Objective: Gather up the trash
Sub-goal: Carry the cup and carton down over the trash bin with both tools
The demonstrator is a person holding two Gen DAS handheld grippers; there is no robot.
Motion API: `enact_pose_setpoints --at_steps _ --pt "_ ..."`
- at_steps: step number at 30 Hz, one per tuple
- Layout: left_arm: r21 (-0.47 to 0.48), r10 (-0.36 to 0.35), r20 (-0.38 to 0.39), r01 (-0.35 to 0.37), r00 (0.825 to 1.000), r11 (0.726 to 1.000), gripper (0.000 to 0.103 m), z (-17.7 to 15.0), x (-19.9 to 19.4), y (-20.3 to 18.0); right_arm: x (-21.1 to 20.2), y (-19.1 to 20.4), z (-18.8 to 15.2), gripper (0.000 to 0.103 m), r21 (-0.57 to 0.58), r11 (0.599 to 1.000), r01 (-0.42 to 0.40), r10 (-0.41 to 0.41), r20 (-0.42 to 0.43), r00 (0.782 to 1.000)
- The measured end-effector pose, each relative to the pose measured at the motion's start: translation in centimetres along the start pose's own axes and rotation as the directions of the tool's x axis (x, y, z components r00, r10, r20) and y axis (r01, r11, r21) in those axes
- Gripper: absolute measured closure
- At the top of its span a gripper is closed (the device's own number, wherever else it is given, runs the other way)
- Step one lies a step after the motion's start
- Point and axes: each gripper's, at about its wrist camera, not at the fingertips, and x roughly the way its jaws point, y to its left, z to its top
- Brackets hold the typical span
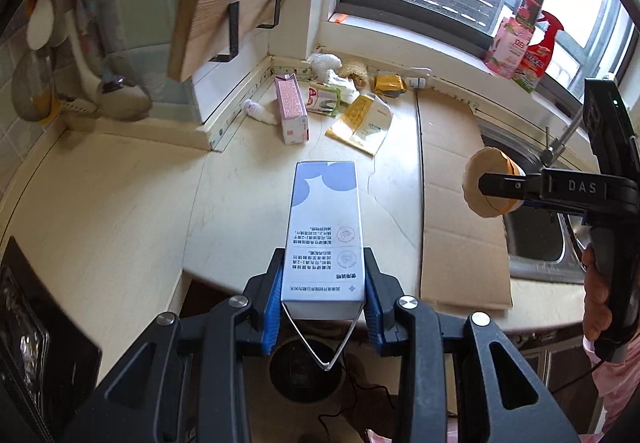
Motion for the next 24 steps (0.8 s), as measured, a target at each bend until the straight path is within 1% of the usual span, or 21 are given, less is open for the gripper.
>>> enact_pose_setpoints --at_steps 6,12,18,21,24 --pt "-0.002 -0.026 -0.001 0.026 1.0 1.0 0.07 -6.0 -3.7 1.1 -1.7 2.7 -7.5 0.053 0.007 1.0 -0.004 0.005 -0.012 1.0" --pt "-0.005 -0.051 -0.047 0.051 0.998 0.999 0.07 -12.2 -5.1 1.8 -1.6 4.8 -15.3 0.053 0.017 1.0 -0.013 0.014 -0.062 0.998" --pt "-0.012 -0.053 -0.119 0.052 0.991 0.999 0.07 -17.7 -4.2 1.9 0.7 5.5 -21.3 0.053 0.023 0.999 -0.022 0.025 -0.154 0.988" --pt "-0.023 -0.049 -0.16 0.046 0.986 0.999 0.07 -20.3 -2.6 2.1 2.8 5.3 -23.8 0.053 0.032 0.999 -0.022 0.028 -0.205 0.978" --pt "-0.03 -0.05 -0.202 0.045 0.978 0.999 0.07 -22.4 -0.4 2.2 5.3 4.8 -25.5 0.053 0.038 0.999 -0.006 0.015 -0.241 0.97"
